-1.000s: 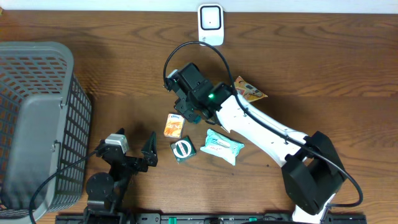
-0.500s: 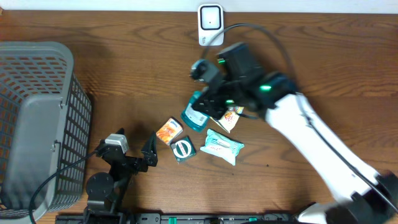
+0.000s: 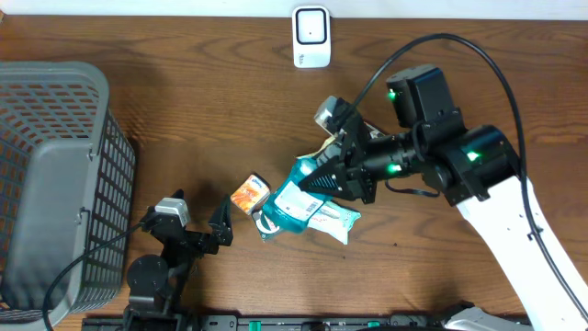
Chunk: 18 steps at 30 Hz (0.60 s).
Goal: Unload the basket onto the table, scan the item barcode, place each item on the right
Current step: 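Lift the teal bottle and carry it toward the white scanner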
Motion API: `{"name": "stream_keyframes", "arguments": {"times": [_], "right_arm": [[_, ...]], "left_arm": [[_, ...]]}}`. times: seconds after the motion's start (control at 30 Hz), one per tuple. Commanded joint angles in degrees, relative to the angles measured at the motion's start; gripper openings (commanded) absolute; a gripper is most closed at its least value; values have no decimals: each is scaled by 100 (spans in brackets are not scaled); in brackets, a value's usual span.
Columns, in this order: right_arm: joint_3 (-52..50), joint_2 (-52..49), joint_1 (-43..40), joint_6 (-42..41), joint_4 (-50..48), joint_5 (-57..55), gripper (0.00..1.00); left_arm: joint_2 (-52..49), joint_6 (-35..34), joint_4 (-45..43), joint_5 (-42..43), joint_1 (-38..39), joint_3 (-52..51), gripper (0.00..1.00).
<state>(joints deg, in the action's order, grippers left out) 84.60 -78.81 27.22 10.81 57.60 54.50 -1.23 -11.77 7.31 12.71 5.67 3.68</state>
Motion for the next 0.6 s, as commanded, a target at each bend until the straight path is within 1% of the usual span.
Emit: {"name": "stream_keyframes", "arguments": {"times": [0.0, 0.1, 0.17, 0.3, 0.4, 0.47, 0.57], "right_arm": [[81, 170, -57, 61, -37, 608, 1], [79, 166, -57, 63, -55, 531, 1], [79, 166, -57, 63, -105, 177, 1], [79, 155, -44, 55, -339, -1178, 1], [74, 111, 26, -168, -627, -2343, 1], [72, 11, 107, -313, -820, -2833, 1], [72, -251, 203, -302, -1049, -3425, 1]], "left_arm": [[-13, 98, 162, -31, -13, -90, 98], [-13, 96, 162, -31, -13, -90, 98], [-13, 98, 162, -31, -13, -90, 98], [-13, 98, 162, -31, -13, -90, 98], [-13, 98, 162, -31, -13, -90, 98], [-13, 96, 162, -31, -13, -90, 98], [-13, 96, 162, -31, -13, -90, 98]]}}
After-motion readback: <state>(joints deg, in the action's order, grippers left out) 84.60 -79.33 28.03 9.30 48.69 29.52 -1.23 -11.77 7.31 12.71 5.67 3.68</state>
